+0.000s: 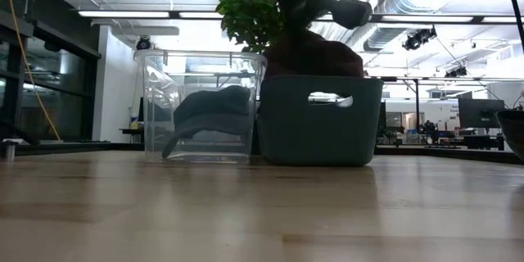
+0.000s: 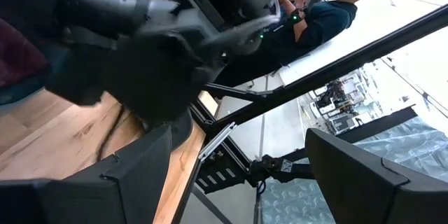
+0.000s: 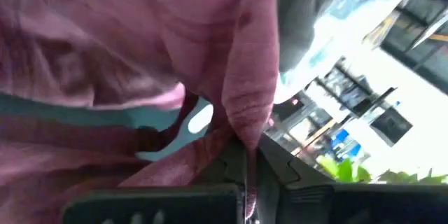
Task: Pick & Place hat
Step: Put the red cap into the blue bin
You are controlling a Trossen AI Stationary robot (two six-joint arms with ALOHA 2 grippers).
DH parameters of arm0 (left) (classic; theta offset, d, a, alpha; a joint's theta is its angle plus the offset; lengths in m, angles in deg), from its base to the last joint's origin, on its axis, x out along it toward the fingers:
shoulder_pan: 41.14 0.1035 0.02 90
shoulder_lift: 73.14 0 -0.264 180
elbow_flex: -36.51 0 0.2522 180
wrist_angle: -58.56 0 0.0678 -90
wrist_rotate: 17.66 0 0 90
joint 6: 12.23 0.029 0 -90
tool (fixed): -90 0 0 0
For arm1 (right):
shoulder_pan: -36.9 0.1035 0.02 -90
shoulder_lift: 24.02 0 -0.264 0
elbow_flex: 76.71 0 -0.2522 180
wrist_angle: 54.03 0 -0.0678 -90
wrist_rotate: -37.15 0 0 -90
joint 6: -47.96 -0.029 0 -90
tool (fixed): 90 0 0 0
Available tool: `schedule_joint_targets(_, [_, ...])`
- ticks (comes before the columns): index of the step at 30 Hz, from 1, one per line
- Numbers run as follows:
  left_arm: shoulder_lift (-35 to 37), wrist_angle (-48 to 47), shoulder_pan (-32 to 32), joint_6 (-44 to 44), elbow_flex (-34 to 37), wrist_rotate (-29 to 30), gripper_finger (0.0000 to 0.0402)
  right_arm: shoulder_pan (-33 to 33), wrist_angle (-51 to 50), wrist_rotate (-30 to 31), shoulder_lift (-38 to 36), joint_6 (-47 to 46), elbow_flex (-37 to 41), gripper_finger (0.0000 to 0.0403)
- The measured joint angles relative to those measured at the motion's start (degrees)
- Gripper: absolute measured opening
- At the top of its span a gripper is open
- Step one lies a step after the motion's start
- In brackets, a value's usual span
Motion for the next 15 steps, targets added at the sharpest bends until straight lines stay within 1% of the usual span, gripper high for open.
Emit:
schedule_joint_targets(3, [0.00, -0.01, 0.00, -0.02, 0.00, 0.00, 0.0311, 0.44, 0.60, -2.20, 0.00, 0.62, -0.01, 0.0000])
schedule_joint_targets(7, [0.00, 0.01, 0.00, -0.09, 0.00, -0.02, 0.0311, -0.18, 0.29, -2.87, 0.00, 0.47, 0.00, 0.0000])
schedule_joint_targets(13, [0.00, 0.01, 0.00, -0.90, 0.00, -0.02, 0.0311, -2.07, -3.51, -7.31, 0.00, -1.20, 0.00, 0.0000])
schedule_joint_targets(15, [0.00, 0.03, 0.00, -1.10, 0.00, -0.02, 0.0311, -3.09, -4.15, -7.52, 0.00, -1.95, 0.00, 0.0000])
